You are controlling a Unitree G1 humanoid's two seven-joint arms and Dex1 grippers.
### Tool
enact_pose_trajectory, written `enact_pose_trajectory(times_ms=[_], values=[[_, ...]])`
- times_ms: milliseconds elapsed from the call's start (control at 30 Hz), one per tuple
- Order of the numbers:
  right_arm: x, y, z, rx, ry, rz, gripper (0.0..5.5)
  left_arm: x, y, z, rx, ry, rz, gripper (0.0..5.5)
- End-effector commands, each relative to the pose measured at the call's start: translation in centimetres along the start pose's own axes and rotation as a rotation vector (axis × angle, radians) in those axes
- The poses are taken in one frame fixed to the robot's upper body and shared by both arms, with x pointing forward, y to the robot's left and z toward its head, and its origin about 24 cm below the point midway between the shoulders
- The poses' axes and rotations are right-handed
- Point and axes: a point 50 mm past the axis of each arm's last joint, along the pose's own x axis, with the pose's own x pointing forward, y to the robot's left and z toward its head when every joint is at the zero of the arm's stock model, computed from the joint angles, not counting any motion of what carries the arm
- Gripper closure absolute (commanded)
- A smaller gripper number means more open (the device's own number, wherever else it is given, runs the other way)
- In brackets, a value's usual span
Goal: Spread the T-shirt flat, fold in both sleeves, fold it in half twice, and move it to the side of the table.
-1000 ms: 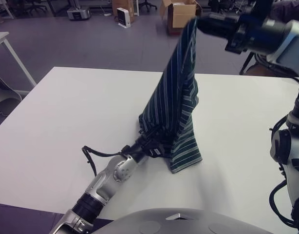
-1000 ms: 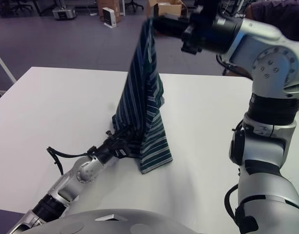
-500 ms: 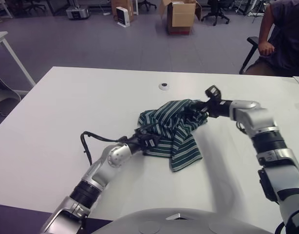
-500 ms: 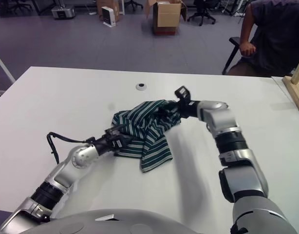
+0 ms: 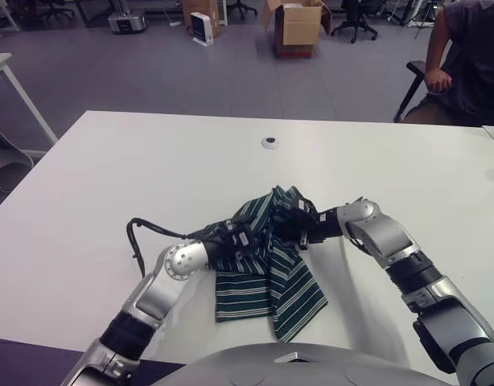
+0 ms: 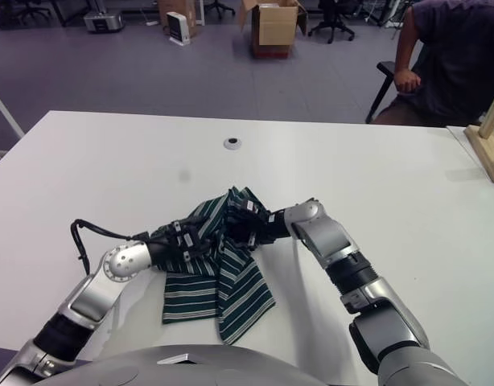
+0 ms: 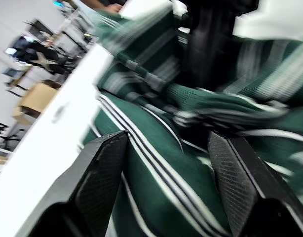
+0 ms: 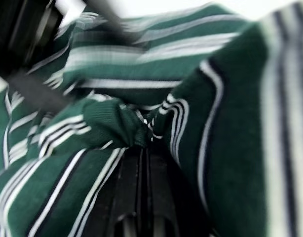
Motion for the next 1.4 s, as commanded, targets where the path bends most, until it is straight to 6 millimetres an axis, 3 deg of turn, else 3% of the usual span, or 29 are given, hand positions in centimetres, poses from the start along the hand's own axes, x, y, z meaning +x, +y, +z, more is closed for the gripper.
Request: enact_pose_trajectory(times_ms=[33, 167, 300, 500, 567, 700, 967, 1100, 1400], values=[[-0.6, -1.0, 0.1, -0.01, 0.039, -0.134, 5.5, -1.7, -0.6, 1.6, -0.064, -0.052, -0.032, 2.65], [0.0, -1.3, -1.1, 0.041, 0.07, -0.199, 5.5, -2.1, -1.0, 1.1, -0.014, 0.006, -0.078, 2.65], [0.4, -0.3, 0.0, 0.081, 0.018, -0.137, 5.5, -0.6, -1.6, 0.1, -0.01, 0.086, -0.067, 2.65], [0.4, -0.2, 0.3, 0.091, 0.007, -0.139, 5.5, -0.1, -2.9, -0.8, -0.075, 0.146, -0.121, 2.65], [0.4, -0.2, 0.3, 0.091, 0.005, -0.139, 5.5, 0.0, -2.9, -0.6, -0.109, 0.126, -0.12, 2.89], [0.4, -0.3, 0.2, 0.093, 0.008, -0.149, 5.5, -0.8, -2.7, 2.0, -0.183, -0.013, -0.161, 2.93], [0.6, -0.3, 0.3, 0.093, 0.001, -0.148, 5.5, 0.1, -1.3, 0.9, -0.145, 0.062, -0.065, 2.93], [0.6, -0.3, 0.4, 0.091, -0.003, -0.146, 5.5, 0.8, -2.0, 0.7, -0.156, 0.069, -0.104, 2.93], [0.6, -0.2, 0.5, 0.092, -0.005, -0.143, 5.5, 1.1, -1.9, 0.4, -0.162, 0.069, -0.09, 4.2]])
